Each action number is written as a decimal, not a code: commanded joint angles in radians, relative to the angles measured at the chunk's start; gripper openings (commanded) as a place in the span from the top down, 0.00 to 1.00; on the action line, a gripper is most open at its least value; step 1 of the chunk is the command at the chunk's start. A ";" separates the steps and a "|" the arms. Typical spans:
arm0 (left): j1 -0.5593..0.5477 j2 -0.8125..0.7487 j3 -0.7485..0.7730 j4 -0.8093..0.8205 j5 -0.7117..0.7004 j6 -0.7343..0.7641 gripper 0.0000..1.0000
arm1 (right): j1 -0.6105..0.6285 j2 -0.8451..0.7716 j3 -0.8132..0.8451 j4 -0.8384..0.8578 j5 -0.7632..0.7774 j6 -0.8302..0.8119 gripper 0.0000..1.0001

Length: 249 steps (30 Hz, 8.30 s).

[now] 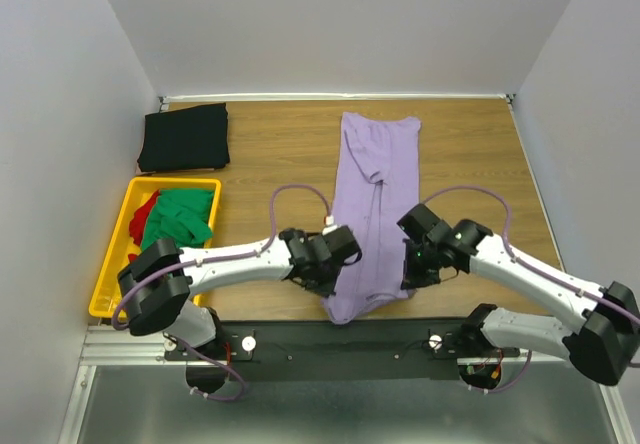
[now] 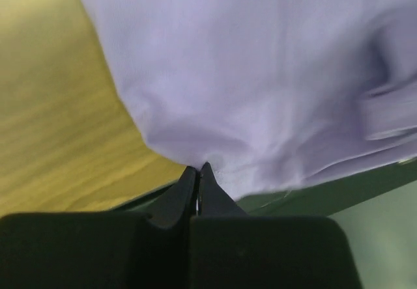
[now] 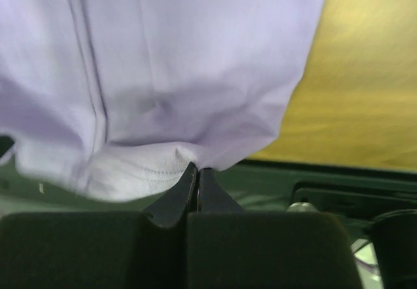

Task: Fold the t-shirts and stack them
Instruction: Fold the tshirt

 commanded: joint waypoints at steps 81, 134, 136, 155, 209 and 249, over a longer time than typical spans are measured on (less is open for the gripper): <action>0.319 0.466 0.327 0.483 0.053 0.249 0.85 | -0.481 0.582 0.313 0.702 -0.103 -0.396 0.78; 0.463 0.040 -0.411 1.002 0.280 -0.146 0.84 | -0.910 0.487 -0.486 1.386 -0.971 -0.109 0.71; 0.463 -0.008 -0.420 0.997 0.266 -0.140 0.84 | -0.909 0.366 -0.485 1.378 -0.988 -0.104 0.67; 0.437 0.168 -0.297 1.084 0.234 -0.126 0.83 | -0.435 0.531 -0.359 1.726 -0.726 0.085 0.53; 0.618 0.100 0.123 0.637 -0.141 0.186 0.54 | -0.795 0.372 0.085 0.695 -0.375 -0.391 0.47; 0.250 0.006 0.023 0.308 -0.254 0.095 0.34 | -0.323 0.252 -0.049 0.349 0.156 -0.225 0.53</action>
